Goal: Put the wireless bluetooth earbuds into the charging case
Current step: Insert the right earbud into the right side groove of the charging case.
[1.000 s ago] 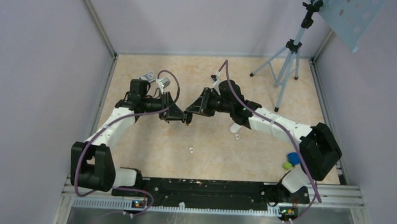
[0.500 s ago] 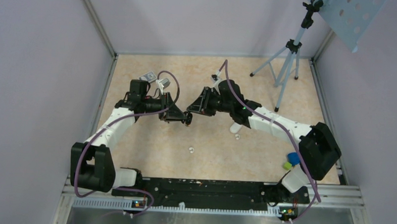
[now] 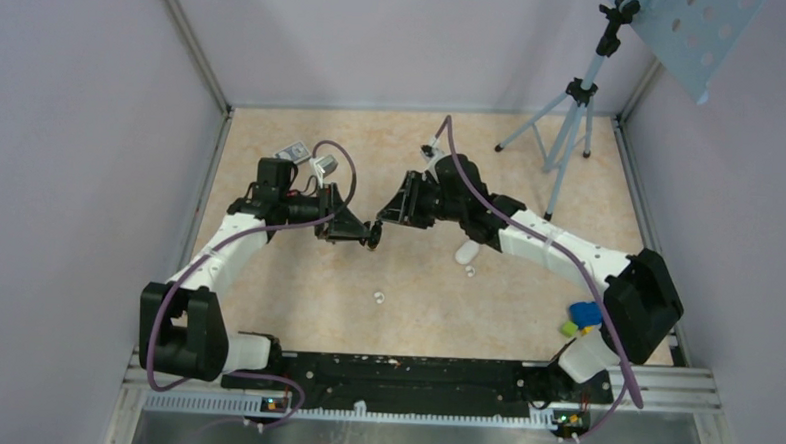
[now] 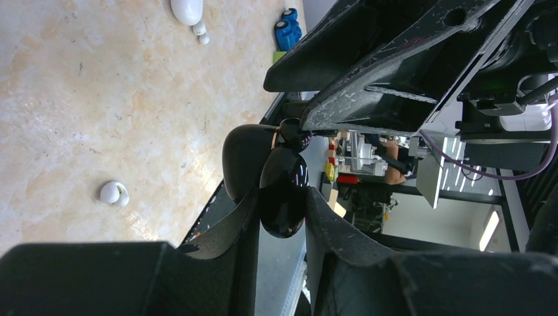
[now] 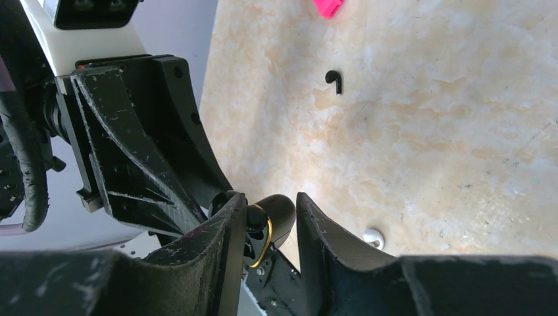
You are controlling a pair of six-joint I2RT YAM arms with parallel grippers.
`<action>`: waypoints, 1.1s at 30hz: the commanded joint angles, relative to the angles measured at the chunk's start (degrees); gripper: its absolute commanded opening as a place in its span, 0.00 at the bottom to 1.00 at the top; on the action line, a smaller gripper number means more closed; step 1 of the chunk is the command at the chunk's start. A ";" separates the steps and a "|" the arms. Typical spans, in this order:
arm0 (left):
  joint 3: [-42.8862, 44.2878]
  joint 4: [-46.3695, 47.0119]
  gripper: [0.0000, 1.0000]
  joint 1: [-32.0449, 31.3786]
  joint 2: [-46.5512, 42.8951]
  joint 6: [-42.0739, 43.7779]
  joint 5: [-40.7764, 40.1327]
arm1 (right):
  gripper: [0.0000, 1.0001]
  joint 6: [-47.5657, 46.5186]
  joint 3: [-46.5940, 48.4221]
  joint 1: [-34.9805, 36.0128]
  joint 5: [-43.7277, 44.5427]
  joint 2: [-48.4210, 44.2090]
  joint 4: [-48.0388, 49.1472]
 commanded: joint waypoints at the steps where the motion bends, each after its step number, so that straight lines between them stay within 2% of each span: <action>1: 1.77 1.31 0.00 0.04 -1.37 0.68 2.42 | 0.33 -4.43 4.20 -0.54 -0.13 -1.24 -2.09; 7: 2.17 1.19 0.00 0.09 -1.08 0.77 2.23 | 0.32 -5.35 4.75 -0.52 -2.87 -1.03 -0.69; 17: 2.30 1.05 0.00 0.04 -0.32 1.12 2.12 | 0.23 -5.50 3.17 -0.50 -2.59 -2.95 -0.28; 33: 2.79 1.04 0.00 0.05 0.30 1.12 1.59 | 0.21 -5.54 1.56 0.17 -5.84 -3.13 0.85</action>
